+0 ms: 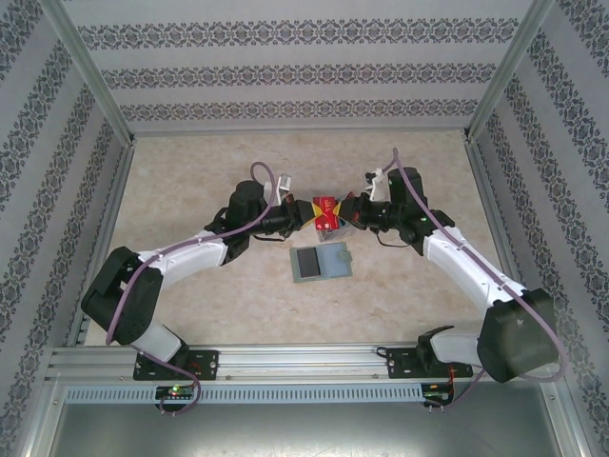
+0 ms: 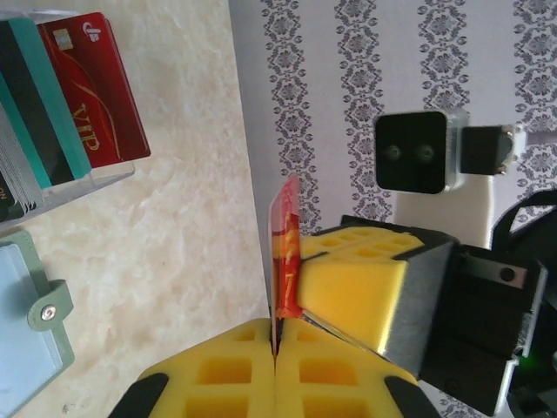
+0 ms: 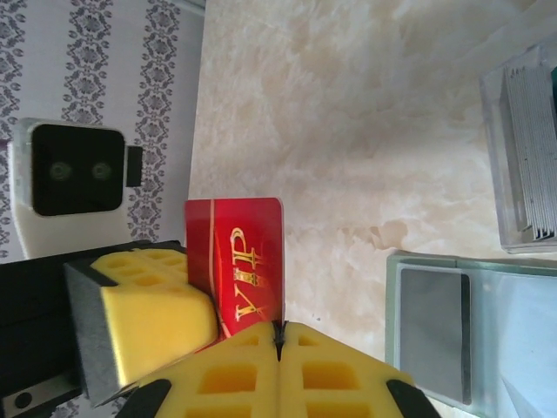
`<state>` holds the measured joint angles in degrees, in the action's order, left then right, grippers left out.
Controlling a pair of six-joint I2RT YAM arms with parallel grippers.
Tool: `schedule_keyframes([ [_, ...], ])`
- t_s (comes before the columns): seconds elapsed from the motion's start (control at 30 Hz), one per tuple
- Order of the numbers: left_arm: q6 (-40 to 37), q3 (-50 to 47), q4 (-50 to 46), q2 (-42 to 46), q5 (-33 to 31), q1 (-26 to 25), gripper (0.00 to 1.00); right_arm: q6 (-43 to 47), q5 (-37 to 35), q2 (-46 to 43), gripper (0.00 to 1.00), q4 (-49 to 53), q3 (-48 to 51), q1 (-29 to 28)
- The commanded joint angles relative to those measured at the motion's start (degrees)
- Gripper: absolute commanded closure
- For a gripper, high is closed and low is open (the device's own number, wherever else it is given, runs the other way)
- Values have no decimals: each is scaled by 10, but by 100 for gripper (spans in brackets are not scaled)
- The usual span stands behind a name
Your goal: Put the credit cards into the card holder
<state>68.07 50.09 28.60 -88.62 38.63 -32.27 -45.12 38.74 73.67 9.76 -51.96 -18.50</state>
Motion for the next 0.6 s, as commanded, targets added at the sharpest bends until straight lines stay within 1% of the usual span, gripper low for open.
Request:
schedule_keyframes([
  [0.0, -23, -13, -26, 20, -20, -4, 100, 27, 0, 6, 83, 31, 7, 0],
  [0.03, -30, -19, -45, 25, -32, -4, 100, 44, -25, 8, 75, 60, 6, 0],
  [0.1, -43, -40, -88, 38, -69, -7, 100, 88, -89, 15, 64, 119, 8, -3],
  [0.13, -45, -55, -110, 41, -87, -9, 100, 112, -139, 21, 61, 154, 9, -11],
  [0.2, -40, -86, -102, 43, -109, -20, 100, 154, -235, 40, 61, 206, 8, -37],
  [0.23, -35, -101, -93, 39, -122, -31, 100, 172, -271, 54, 57, 225, 3, -53],
  [0.27, -33, -109, -84, 31, -131, -41, 100, 181, -290, 63, 51, 230, 3, -65],
  [0.3, -35, -114, -73, 22, -140, -54, 100, 185, -307, 70, 45, 222, 9, -75],
  [0.4, -36, -127, -46, -3, -183, -79, 100, 191, -317, 96, 40, 180, 28, -80],
  [0.53, -17, -143, 37, -46, -191, -83, 100, 209, -304, 143, 40, 169, 20, -80],
  [0.57, -18, -139, 37, -55, -189, -83, 100, 211, -302, 152, 41, 165, 20, -80],
])
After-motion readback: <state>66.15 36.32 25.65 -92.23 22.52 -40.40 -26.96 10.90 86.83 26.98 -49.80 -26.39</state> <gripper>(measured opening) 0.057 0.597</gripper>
